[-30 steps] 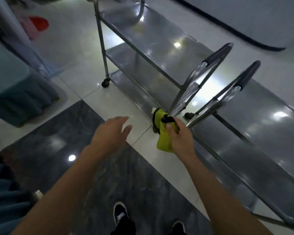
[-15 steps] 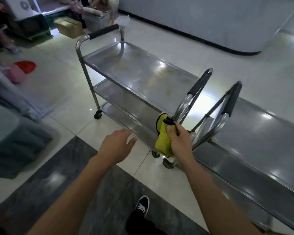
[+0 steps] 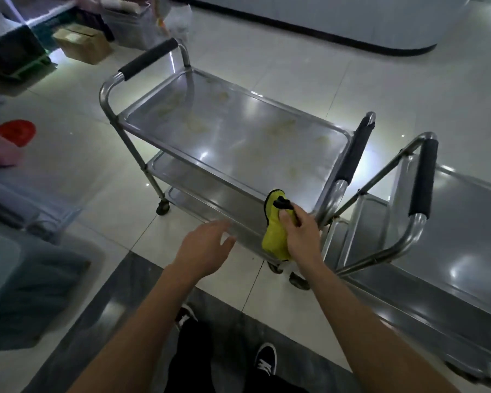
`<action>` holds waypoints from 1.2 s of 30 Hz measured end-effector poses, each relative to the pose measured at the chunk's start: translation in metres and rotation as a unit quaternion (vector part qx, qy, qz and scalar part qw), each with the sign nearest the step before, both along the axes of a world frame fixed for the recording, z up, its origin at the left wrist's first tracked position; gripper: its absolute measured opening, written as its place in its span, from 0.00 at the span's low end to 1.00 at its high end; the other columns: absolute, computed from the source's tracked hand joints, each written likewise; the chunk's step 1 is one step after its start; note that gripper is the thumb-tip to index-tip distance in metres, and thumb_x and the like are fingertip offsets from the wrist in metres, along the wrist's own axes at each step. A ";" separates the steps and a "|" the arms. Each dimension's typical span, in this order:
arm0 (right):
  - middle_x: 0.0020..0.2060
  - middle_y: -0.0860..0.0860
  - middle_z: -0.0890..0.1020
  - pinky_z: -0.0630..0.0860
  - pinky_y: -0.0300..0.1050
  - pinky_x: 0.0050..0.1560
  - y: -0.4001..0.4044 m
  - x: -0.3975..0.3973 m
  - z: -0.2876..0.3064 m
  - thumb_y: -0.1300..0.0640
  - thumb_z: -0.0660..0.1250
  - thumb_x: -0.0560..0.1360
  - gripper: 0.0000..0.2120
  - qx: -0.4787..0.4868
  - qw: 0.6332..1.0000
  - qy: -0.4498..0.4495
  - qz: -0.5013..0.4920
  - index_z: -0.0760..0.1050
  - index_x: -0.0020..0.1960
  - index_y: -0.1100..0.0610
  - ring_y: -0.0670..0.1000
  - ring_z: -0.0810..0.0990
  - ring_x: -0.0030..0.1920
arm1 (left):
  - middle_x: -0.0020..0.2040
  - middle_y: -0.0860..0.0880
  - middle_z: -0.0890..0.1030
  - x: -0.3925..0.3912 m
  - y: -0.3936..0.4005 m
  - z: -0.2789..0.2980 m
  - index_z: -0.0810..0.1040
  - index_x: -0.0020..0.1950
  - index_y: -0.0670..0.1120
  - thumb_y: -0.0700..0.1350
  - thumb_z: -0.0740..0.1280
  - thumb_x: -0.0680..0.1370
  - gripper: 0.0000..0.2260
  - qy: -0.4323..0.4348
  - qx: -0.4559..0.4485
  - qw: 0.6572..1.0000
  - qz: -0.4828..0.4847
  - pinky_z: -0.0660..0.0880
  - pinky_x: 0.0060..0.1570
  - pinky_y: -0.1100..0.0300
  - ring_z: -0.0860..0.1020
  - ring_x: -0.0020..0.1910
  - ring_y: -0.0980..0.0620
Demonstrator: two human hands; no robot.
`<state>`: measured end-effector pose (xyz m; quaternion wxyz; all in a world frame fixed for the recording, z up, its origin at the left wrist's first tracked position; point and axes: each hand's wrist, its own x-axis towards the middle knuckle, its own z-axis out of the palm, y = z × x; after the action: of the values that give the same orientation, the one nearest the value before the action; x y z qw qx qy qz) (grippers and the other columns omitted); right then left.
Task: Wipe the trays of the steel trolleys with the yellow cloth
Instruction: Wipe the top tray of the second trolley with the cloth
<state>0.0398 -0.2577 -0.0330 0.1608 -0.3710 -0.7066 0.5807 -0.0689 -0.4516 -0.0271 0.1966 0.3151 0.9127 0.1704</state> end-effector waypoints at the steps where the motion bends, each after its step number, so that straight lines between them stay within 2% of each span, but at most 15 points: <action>1: 0.59 0.45 0.80 0.74 0.38 0.54 -0.001 -0.011 -0.004 0.51 0.63 0.82 0.15 -0.007 1.000 0.002 -0.008 0.76 0.68 0.49 0.45 0.78 0.58 | 0.74 0.53 0.71 -0.015 0.002 -0.004 0.68 0.76 0.56 0.58 0.59 0.83 0.21 -0.005 -0.001 1.000 -0.010 0.67 0.69 0.50 0.69 0.72 0.50; 4: 0.56 0.40 0.80 0.72 0.28 0.47 -0.004 -0.042 -0.011 0.52 0.63 0.83 0.13 -0.028 0.999 0.002 -0.044 0.78 0.66 0.46 0.37 0.77 0.55 | 0.75 0.51 0.71 -0.065 0.009 -0.013 0.68 0.76 0.53 0.57 0.60 0.83 0.22 -0.017 0.003 0.999 -0.045 0.68 0.69 0.51 0.70 0.72 0.49; 6: 0.55 0.37 0.80 0.72 0.29 0.47 -0.006 -0.061 -0.013 0.52 0.63 0.83 0.13 -0.027 0.997 -0.008 -0.077 0.79 0.65 0.44 0.36 0.77 0.55 | 0.75 0.49 0.71 -0.098 0.016 -0.015 0.69 0.76 0.52 0.55 0.61 0.83 0.22 -0.025 0.010 0.997 -0.072 0.68 0.70 0.51 0.70 0.72 0.47; 8: 0.56 0.36 0.79 0.74 0.36 0.53 -0.009 -0.076 -0.015 0.53 0.63 0.82 0.12 -0.028 0.993 -0.011 -0.111 0.80 0.63 0.43 0.39 0.77 0.56 | 0.75 0.49 0.71 -0.126 0.024 -0.016 0.68 0.76 0.52 0.54 0.61 0.83 0.22 -0.032 0.013 0.994 -0.101 0.67 0.70 0.52 0.69 0.73 0.48; 11: 0.57 0.42 0.81 0.78 0.48 0.60 -0.009 -0.087 -0.021 0.53 0.64 0.82 0.11 -0.021 0.986 -0.018 -0.164 0.80 0.61 0.43 0.45 0.79 0.58 | 0.74 0.49 0.72 -0.156 0.042 -0.019 0.69 0.76 0.51 0.54 0.61 0.83 0.22 -0.029 0.017 0.987 -0.159 0.67 0.69 0.53 0.69 0.72 0.47; 14: 0.57 0.46 0.82 0.78 0.56 0.61 -0.001 -0.090 -0.026 0.54 0.64 0.82 0.12 -0.026 0.976 -0.020 -0.215 0.80 0.63 0.47 0.50 0.80 0.58 | 0.74 0.48 0.72 -0.176 0.063 -0.028 0.69 0.76 0.51 0.55 0.60 0.83 0.22 -0.043 0.008 0.977 -0.208 0.66 0.69 0.53 0.70 0.72 0.46; 17: 0.54 0.44 0.81 0.77 0.47 0.53 0.017 -0.098 -0.030 0.53 0.64 0.82 0.11 0.011 0.966 -0.039 -0.257 0.80 0.62 0.46 0.47 0.79 0.55 | 0.74 0.48 0.72 -0.193 0.089 -0.042 0.70 0.75 0.50 0.55 0.61 0.83 0.21 -0.059 -0.005 0.968 -0.244 0.65 0.70 0.55 0.69 0.72 0.47; 20: 0.49 0.39 0.81 0.73 0.36 0.48 0.046 -0.108 -0.037 0.53 0.64 0.81 0.09 0.070 0.954 -0.051 -0.289 0.79 0.60 0.45 0.38 0.78 0.51 | 0.73 0.48 0.73 -0.208 0.115 -0.051 0.72 0.75 0.49 0.52 0.63 0.83 0.21 -0.084 -0.001 0.963 -0.256 0.66 0.70 0.54 0.70 0.72 0.47; 21: 0.48 0.39 0.81 0.75 0.36 0.49 0.057 -0.111 -0.040 0.53 0.65 0.81 0.08 0.095 0.949 -0.056 -0.294 0.78 0.58 0.44 0.38 0.78 0.50 | 0.74 0.48 0.73 -0.212 0.124 -0.052 0.72 0.75 0.49 0.51 0.64 0.82 0.20 -0.090 -0.002 0.962 -0.258 0.66 0.71 0.53 0.71 0.71 0.47; 22: 0.47 0.40 0.82 0.76 0.40 0.52 0.067 -0.114 -0.046 0.53 0.65 0.80 0.09 0.129 0.944 -0.068 -0.296 0.79 0.58 0.45 0.40 0.79 0.50 | 0.74 0.48 0.73 -0.216 0.132 -0.054 0.72 0.75 0.49 0.51 0.64 0.82 0.20 -0.094 -0.006 0.961 -0.259 0.66 0.71 0.53 0.71 0.72 0.47; 24: 0.51 0.44 0.81 0.75 0.52 0.59 0.085 -0.118 -0.065 0.53 0.65 0.80 0.09 0.200 0.931 -0.129 -0.276 0.78 0.60 0.48 0.48 0.77 0.55 | 0.74 0.48 0.73 -0.222 0.146 -0.059 0.72 0.74 0.49 0.51 0.64 0.82 0.20 -0.092 -0.014 0.960 -0.263 0.67 0.71 0.52 0.71 0.72 0.47; 26: 0.60 0.46 0.78 0.71 0.57 0.65 0.093 -0.119 -0.089 0.51 0.63 0.81 0.14 0.206 0.926 -0.206 -0.239 0.75 0.66 0.50 0.53 0.72 0.64 | 0.73 0.49 0.73 -0.227 0.159 -0.063 0.73 0.74 0.50 0.51 0.64 0.82 0.20 -0.081 -0.026 0.959 -0.271 0.66 0.71 0.51 0.70 0.72 0.46; 30: 0.71 0.51 0.72 0.60 0.59 0.71 0.091 -0.119 -0.126 0.46 0.57 0.83 0.20 0.207 0.895 -0.354 -0.173 0.70 0.71 0.51 0.57 0.65 0.72 | 0.73 0.49 0.74 -0.235 0.172 -0.078 0.74 0.73 0.51 0.52 0.64 0.82 0.19 -0.066 -0.053 0.953 -0.291 0.67 0.69 0.51 0.70 0.71 0.46; 34: 0.80 0.50 0.59 0.46 0.56 0.79 0.090 -0.124 -0.137 0.44 0.52 0.82 0.25 0.237 0.879 -0.397 -0.116 0.62 0.77 0.50 0.53 0.51 0.80 | 0.72 0.49 0.73 -0.241 0.182 -0.091 0.74 0.72 0.50 0.52 0.63 0.82 0.18 -0.050 -0.069 0.941 -0.327 0.70 0.68 0.48 0.69 0.72 0.46; 36: 0.80 0.52 0.57 0.47 0.55 0.80 0.089 -0.126 -0.140 0.46 0.53 0.82 0.27 0.259 0.873 -0.402 -0.097 0.59 0.79 0.51 0.54 0.49 0.81 | 0.73 0.49 0.73 -0.241 0.190 -0.096 0.74 0.72 0.50 0.51 0.63 0.82 0.18 -0.042 -0.063 0.932 -0.353 0.70 0.67 0.46 0.68 0.72 0.46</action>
<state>-0.0865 -0.1688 -0.1725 0.0086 -0.5843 -0.7958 0.1591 -0.3096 -0.2620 -0.1231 0.3016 0.5966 0.7424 0.0448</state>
